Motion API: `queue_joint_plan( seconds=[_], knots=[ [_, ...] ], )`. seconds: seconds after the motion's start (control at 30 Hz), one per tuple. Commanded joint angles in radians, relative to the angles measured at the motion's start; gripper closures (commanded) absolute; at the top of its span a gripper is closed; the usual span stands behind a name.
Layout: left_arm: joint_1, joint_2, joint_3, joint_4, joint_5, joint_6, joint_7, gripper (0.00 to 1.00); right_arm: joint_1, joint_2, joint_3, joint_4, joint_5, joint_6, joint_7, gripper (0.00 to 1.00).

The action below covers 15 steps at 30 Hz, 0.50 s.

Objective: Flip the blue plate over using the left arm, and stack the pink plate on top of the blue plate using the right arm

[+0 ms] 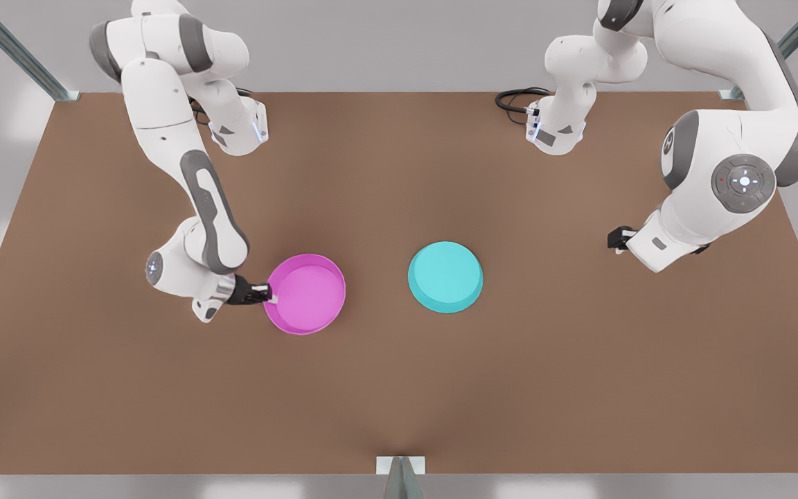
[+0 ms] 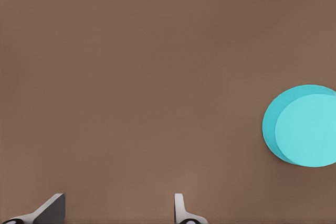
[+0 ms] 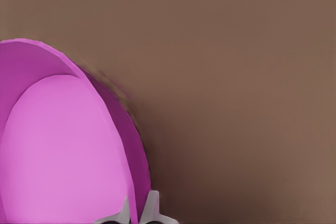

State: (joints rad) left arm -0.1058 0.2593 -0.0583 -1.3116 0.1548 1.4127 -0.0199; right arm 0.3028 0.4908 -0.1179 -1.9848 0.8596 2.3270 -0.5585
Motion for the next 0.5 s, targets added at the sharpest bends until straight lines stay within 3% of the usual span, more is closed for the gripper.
queue_joint_plan(
  seconds=[0.0, 0.27, 0.47],
  knots=[
    [0.0, 0.0, 0.0, 0.0, 0.0, -0.001, 0.0, 0.0, 0.005, 0.0, 0.0, 0.0, -0.008, 0.003, 0.014, 0.79],
    [0.0, 0.003, 0.009, -0.003, 0.0, 0.002, 0.0, 0.0, 0.176, 0.002, -0.014, 0.009, 0.041, 0.043, 0.164, 0.79],
    [0.0, 0.005, 0.011, -0.003, 0.0, 0.008, 0.0, 0.0, 0.479, 0.015, -0.178, 0.031, 0.17, 0.066, 0.311, 0.79]
  ],
)
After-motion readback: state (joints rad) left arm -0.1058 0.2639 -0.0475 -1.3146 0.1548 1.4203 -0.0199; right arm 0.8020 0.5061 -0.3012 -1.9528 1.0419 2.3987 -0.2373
